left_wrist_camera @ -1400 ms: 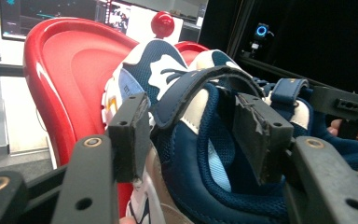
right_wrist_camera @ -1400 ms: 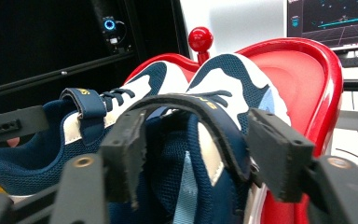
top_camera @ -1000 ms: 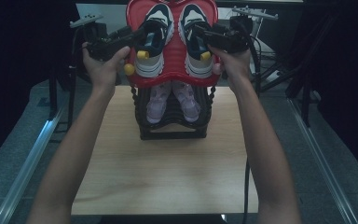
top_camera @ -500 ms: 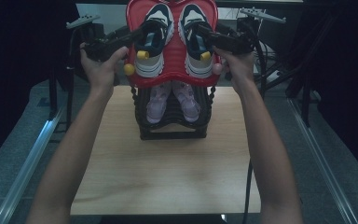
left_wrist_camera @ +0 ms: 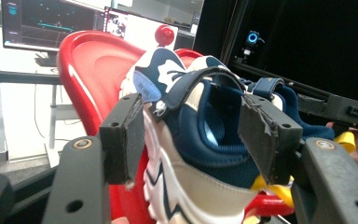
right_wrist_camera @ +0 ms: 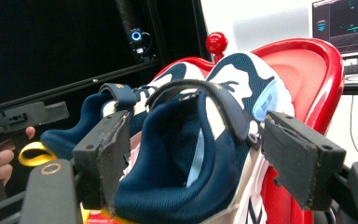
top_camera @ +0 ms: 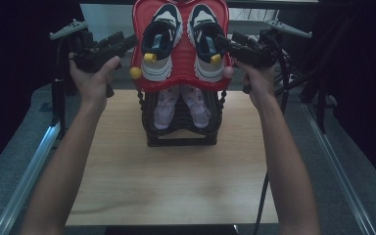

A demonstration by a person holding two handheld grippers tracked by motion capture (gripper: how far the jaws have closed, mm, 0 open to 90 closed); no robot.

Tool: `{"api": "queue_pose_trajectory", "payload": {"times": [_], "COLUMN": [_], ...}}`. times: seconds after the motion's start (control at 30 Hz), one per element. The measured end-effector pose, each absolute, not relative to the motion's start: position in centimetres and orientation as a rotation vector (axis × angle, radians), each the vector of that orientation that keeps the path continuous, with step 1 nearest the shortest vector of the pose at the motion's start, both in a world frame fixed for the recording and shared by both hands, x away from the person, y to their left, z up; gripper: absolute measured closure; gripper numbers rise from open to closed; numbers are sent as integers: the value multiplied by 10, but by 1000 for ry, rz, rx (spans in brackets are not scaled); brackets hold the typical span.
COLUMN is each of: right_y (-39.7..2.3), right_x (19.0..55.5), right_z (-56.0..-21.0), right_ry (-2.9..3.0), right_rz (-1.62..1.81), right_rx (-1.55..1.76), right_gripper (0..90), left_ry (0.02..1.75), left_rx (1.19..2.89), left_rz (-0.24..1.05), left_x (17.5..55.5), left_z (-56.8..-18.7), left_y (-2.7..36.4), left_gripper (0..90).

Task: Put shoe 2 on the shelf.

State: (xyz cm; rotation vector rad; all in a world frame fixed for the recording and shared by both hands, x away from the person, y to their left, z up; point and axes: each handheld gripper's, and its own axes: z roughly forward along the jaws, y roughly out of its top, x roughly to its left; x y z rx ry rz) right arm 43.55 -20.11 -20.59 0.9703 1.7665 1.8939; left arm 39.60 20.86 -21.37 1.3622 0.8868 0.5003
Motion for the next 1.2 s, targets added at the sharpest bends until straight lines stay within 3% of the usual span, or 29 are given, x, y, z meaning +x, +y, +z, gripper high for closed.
{"api": "queue_pose_trajectory", "payload": {"times": [0.67,1.2], "right_y": [-248,-250], "right_x": [398,382], "right_z": [-258,-341], "right_ry": [1742,1785], "right_rz": [1963,1932], "right_rx": [979,1049], "right_gripper": [252,252], "left_ry": [952,982], "left_rx": [1377,1439], "left_rz": [464,449], "left_x": [367,344], "left_z": [-271,-341], "left_y": [251,258], "left_gripper": [403,401]}}
